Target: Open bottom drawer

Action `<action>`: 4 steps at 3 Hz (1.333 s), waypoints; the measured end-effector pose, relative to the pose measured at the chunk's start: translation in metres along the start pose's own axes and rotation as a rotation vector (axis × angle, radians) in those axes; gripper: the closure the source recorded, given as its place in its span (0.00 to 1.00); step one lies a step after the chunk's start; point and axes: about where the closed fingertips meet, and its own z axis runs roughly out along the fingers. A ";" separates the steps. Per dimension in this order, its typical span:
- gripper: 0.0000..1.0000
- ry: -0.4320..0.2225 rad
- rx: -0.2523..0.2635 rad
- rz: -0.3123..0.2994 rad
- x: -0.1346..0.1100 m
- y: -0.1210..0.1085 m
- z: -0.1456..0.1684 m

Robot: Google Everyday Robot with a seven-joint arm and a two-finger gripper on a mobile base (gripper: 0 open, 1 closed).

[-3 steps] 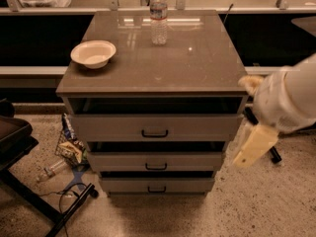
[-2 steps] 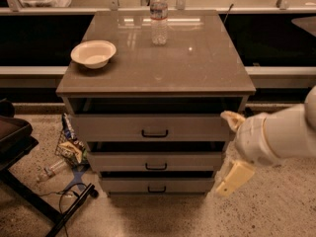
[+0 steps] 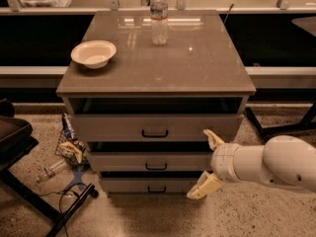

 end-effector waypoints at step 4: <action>0.00 -0.016 0.068 0.068 0.098 0.006 0.123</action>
Offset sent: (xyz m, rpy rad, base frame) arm 0.0298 -0.0018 -0.0258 -0.0350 -0.0443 -0.0612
